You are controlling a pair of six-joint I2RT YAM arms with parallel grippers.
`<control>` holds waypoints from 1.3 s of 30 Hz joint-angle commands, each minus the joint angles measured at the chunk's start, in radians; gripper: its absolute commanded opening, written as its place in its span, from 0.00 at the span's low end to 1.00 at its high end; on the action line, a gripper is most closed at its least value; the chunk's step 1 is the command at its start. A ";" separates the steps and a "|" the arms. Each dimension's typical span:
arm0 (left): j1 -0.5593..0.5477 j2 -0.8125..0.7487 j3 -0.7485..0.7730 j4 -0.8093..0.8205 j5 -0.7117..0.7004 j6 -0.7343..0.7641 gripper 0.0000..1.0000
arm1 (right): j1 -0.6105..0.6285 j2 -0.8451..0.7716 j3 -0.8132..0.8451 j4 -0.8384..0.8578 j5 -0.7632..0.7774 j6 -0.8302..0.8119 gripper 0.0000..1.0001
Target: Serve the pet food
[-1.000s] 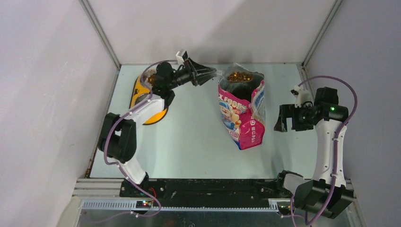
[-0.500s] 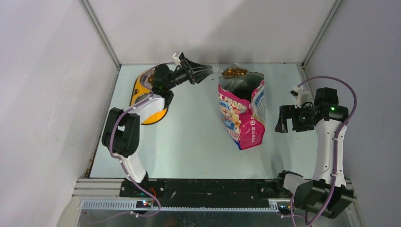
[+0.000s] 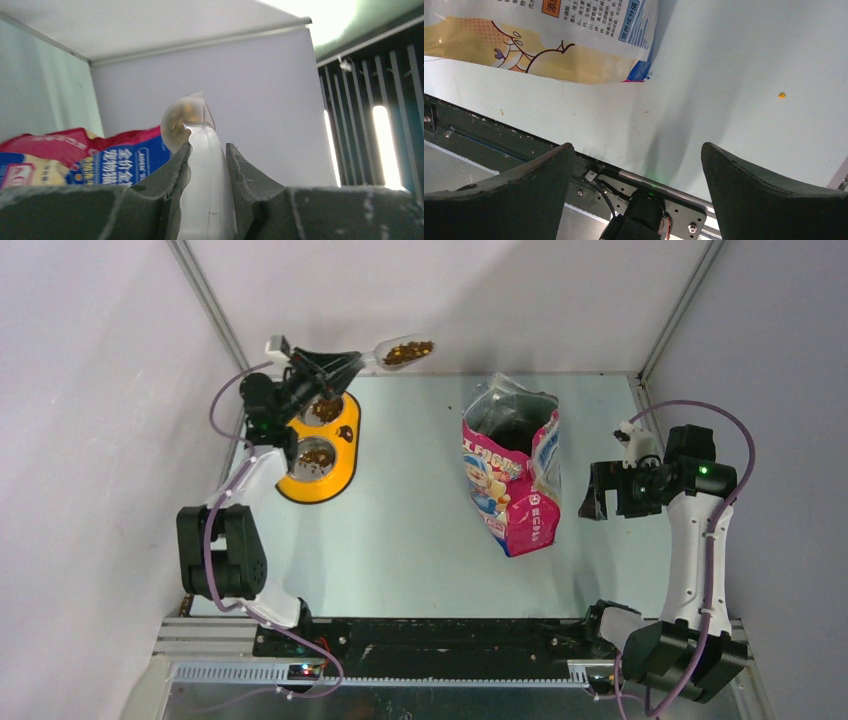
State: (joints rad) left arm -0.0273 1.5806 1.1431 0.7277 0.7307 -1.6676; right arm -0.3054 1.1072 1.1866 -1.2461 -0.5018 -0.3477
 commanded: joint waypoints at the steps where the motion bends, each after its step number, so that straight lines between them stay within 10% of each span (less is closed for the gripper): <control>1: 0.116 -0.107 -0.070 -0.012 -0.030 0.062 0.00 | -0.001 -0.020 0.041 0.028 -0.042 0.014 1.00; 15: 0.512 -0.374 -0.371 -0.121 -0.019 0.137 0.00 | 0.008 -0.018 0.049 0.055 -0.104 0.017 0.99; 39: 0.664 -0.599 -0.579 -0.558 -0.288 0.649 0.00 | 0.008 -0.053 0.030 0.036 -0.165 -0.019 0.99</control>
State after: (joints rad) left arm 0.6262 0.9802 0.5251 0.2138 0.5003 -1.1629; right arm -0.3004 1.0809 1.1961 -1.2179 -0.6350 -0.3523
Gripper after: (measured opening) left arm 0.307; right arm 0.993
